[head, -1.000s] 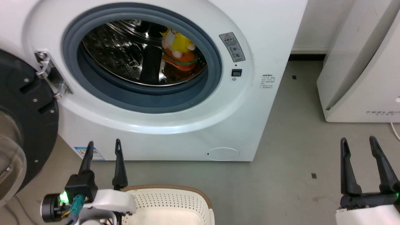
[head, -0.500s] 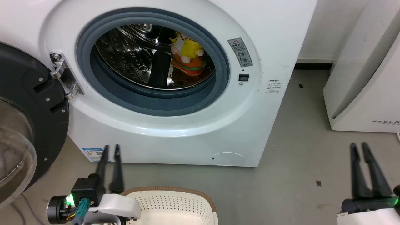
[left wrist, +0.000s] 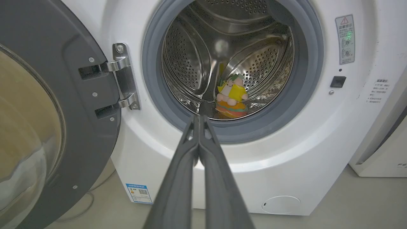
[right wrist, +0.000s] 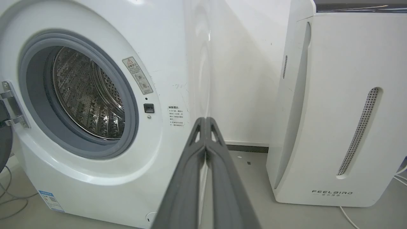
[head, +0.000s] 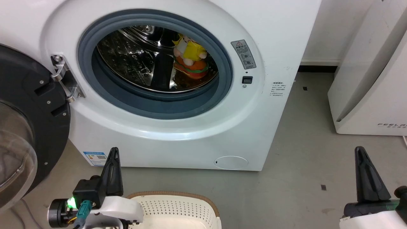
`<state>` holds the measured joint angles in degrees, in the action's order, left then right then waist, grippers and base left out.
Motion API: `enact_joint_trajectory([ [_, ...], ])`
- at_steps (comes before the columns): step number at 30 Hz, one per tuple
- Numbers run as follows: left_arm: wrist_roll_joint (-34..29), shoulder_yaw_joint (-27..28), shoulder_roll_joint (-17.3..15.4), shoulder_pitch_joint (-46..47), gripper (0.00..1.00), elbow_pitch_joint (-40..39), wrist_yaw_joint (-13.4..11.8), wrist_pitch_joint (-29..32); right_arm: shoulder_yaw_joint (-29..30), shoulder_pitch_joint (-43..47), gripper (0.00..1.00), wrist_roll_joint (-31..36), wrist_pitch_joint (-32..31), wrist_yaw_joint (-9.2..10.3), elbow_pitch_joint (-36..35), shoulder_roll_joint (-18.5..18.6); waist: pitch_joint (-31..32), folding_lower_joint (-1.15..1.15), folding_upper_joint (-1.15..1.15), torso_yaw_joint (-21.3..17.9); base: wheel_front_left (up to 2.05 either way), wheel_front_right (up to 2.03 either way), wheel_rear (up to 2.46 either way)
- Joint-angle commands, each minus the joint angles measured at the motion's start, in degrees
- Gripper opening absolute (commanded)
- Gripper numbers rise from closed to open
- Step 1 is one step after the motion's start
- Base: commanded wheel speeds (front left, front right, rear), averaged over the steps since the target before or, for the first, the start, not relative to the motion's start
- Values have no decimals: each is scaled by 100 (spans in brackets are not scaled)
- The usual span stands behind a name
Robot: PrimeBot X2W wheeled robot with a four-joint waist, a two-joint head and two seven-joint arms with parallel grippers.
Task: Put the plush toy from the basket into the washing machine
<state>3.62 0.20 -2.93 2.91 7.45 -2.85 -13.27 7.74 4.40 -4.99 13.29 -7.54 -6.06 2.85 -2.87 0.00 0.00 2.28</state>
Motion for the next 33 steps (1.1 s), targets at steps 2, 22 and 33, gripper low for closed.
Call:
enact_joint_trajectory([
  [2,-42,-4,0,-36,0,-57,30,44,-35,-51,0,60,-40,1,38,0,6,0,0,-5,0,0,0],
  [22,-101,-7,1,-83,0,-183,77,278,-170,-122,0,140,-276,2,142,1,58,0,0,-46,0,0,0],
  [33,-133,-9,1,-109,0,-252,102,407,-244,-161,0,184,-405,2,199,1,86,0,0,-68,0,0,0],
])
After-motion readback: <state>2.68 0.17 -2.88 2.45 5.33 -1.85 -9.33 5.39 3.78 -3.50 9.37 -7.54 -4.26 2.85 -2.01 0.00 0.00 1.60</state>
